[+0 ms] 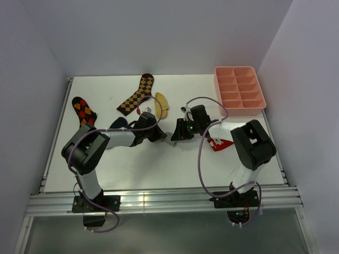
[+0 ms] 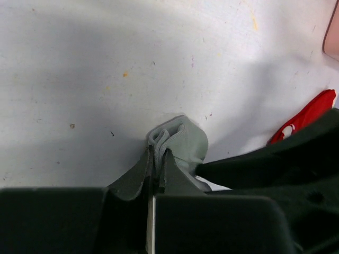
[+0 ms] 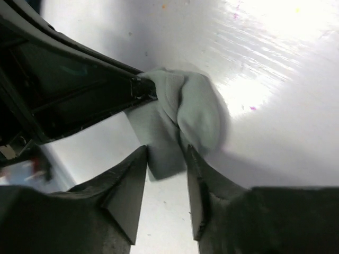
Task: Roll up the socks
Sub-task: Roll the sock at the center of the board.
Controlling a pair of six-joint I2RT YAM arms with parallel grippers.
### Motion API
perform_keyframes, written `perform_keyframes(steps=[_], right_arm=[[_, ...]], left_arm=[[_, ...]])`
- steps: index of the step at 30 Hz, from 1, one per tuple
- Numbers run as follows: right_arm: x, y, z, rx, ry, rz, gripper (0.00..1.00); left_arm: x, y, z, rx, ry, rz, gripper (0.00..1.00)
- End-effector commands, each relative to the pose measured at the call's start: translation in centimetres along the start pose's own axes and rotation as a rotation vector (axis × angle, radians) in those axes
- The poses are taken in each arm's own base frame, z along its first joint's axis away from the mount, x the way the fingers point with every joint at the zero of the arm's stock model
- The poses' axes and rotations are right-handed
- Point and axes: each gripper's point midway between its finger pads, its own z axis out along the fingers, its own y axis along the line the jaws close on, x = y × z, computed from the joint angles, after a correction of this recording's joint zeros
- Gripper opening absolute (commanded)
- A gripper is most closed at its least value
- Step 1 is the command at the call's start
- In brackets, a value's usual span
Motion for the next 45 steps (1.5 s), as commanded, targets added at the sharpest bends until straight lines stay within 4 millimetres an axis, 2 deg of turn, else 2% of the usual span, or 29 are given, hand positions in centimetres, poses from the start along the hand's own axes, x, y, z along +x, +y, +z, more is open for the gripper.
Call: perform_keyframes(steps=[1,3,4,6,8,16,17,20,24,31,35,38,40,41,44,45], right_arm=[[-1.5,-0.5,-1.9,0.196,-0.111,-0.182,0.45],[-2.3,-0.6,-2.4,0.270,-0.160,-0.274,0.47],[-2.0,0.5,-2.3,0.274,-0.170,-0.324,0.48],[-2.5,0.8,-2.5,0.319,-0.207,-0.394,0.48],[-2.2,1.8,-2.2,0.325,-0.226,-0.465,0.49],[-1.3,2.5,-1.3,0.419,-0.267,-0.630,0.49],[-1.0,3.3,-1.0,0.409,-0.275,-0.662,0.49],[-0.9,3.0,-0.6,0.443,-0.284,-0.696,0.49],[-0.4,3.9,0.1,0.439,-0.282,-0.741,0.49],[0.3,2.5,1.8,0.497,-0.217,-0.783,0.49],[1.1,0.9,2.5,0.551,-0.169,-0.770,0.48],[1.1,0.1,2.6,0.593,-0.149,-0.763,0.41],[1.1,-0.4,2.8,0.620,-0.142,-0.733,0.26],[1.5,-0.8,2.9,0.631,-0.122,-0.730,0.15],[1.9,-0.4,3.2,0.599,-0.097,-0.717,0.00],[1.7,-0.2,3.0,0.582,-0.097,-0.707,0.00]], left_arm=[[-0.1,1.4,-0.1,-0.090,0.010,0.072,0.00],[-0.1,1.4,0.0,-0.102,0.018,0.078,0.00],[-0.2,1.2,0.0,-0.100,0.017,0.084,0.00],[-0.1,1.2,-0.1,-0.106,0.026,0.087,0.00],[-0.2,1.1,-0.1,-0.110,0.026,0.091,0.00],[-0.2,0.5,0.0,-0.100,0.038,0.099,0.00],[-0.2,0.6,0.0,-0.102,0.041,0.099,0.00],[0.0,0.6,0.0,-0.099,0.048,0.098,0.00],[-0.2,0.4,0.1,-0.095,0.046,0.099,0.00],[0.0,0.1,0.1,-0.084,0.057,0.098,0.00],[0.1,0.0,0.0,-0.079,0.062,0.099,0.00],[0.1,-0.2,-0.1,-0.072,0.067,0.102,0.00],[0.3,-0.2,-0.1,-0.068,0.076,0.104,0.00],[0.3,-0.4,-0.2,-0.063,0.076,0.105,0.00],[0.2,-0.5,-0.5,-0.056,0.074,0.109,0.02],[0.2,-0.3,-0.6,-0.061,0.072,0.108,0.05]])
